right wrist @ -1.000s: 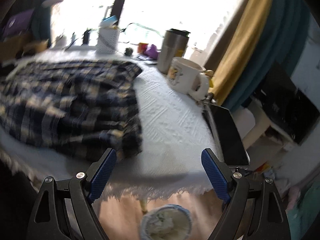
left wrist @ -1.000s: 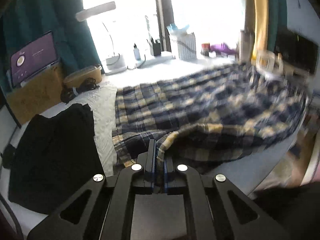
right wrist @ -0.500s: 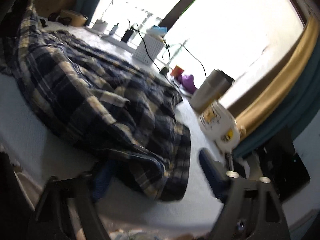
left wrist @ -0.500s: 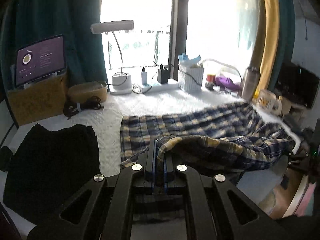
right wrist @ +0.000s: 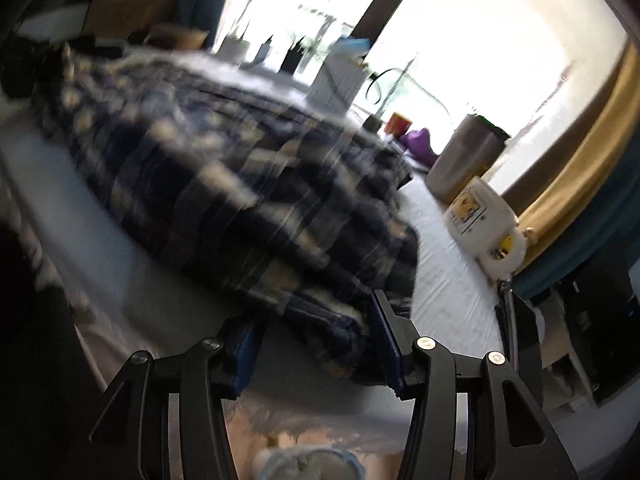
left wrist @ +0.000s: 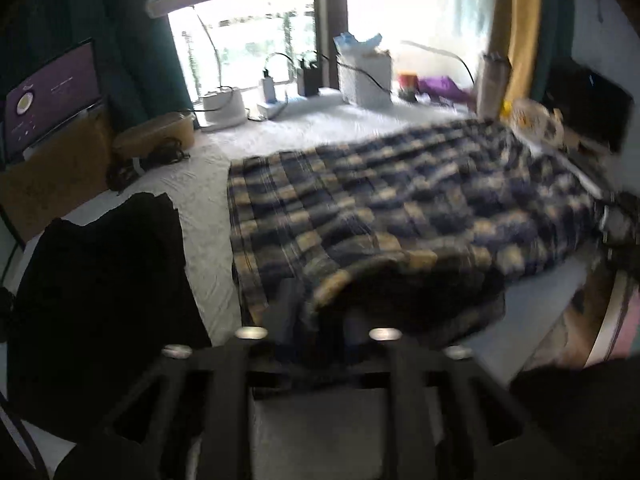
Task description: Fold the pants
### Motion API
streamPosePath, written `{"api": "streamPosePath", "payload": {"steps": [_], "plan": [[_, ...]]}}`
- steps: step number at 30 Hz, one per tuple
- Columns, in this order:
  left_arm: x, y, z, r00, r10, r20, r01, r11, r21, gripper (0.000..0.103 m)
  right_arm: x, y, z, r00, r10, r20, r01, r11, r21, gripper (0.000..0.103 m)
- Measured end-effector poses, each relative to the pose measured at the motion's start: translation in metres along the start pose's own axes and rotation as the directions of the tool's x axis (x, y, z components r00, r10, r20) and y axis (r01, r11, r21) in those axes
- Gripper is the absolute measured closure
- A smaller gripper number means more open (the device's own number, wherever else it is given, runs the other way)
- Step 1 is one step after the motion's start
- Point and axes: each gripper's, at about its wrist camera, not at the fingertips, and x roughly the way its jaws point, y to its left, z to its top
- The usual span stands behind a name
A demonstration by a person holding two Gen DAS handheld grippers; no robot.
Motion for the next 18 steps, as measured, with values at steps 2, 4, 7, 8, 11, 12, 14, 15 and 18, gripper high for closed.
{"api": "streamPosePath", "payload": {"steps": [2, 4, 7, 8, 11, 12, 14, 15, 18], "plan": [[0.0, -0.004, -0.007, 1.0, 0.013, -0.003, -0.013, 0.999, 0.05, 0.038, 0.004, -0.001, 0.003, 1.0, 0.004, 0.004, -0.004, 1.0, 0.015, 0.049], [0.002, -0.007, -0.013, 0.999, 0.031, -0.011, -0.029, 0.994, 0.108, 0.037, 0.01, 0.0, 0.006, 1.0, -0.004, 0.013, 0.004, 1.0, 0.013, 0.049], [0.011, -0.009, -0.015, 0.997, 0.073, -0.013, -0.07, 0.986, 0.148, 0.037, 0.018, 0.0, 0.013, 1.0, -0.004, 0.028, 0.003, 0.999, 0.033, 0.049], [0.017, -0.008, -0.013, 0.995, 0.1, -0.007, -0.098, 0.983, 0.157, 0.037, 0.022, 0.0, 0.016, 0.999, 0.004, 0.033, -0.006, 0.998, 0.055, 0.05], [0.028, -0.009, -0.008, 0.99, 0.136, 0.018, -0.138, 0.976, 0.168, 0.037, 0.027, -0.002, 0.021, 0.999, 0.021, 0.036, -0.024, 0.996, 0.084, 0.083], [0.03, -0.009, -0.006, 0.989, 0.147, 0.032, -0.151, 0.975, 0.165, 0.038, 0.026, 0.0, 0.023, 0.999, 0.009, 0.037, -0.012, 0.997, 0.08, 0.084], [0.029, -0.007, -0.002, 0.988, 0.14, 0.061, -0.148, 0.979, 0.143, 0.081, 0.021, -0.001, 0.025, 0.999, 0.005, 0.051, -0.01, 0.996, 0.089, 0.089], [0.029, -0.005, 0.001, 0.99, 0.126, 0.056, -0.133, 0.982, 0.131, 0.089, 0.017, -0.003, 0.026, 0.998, -0.001, 0.061, -0.005, 0.995, 0.101, 0.09], [0.01, -0.003, 0.008, 0.988, 0.104, 0.115, -0.117, 0.987, 0.108, 0.094, -0.001, -0.012, 0.03, 0.995, -0.021, 0.096, 0.007, 0.99, 0.139, 0.091]]}}
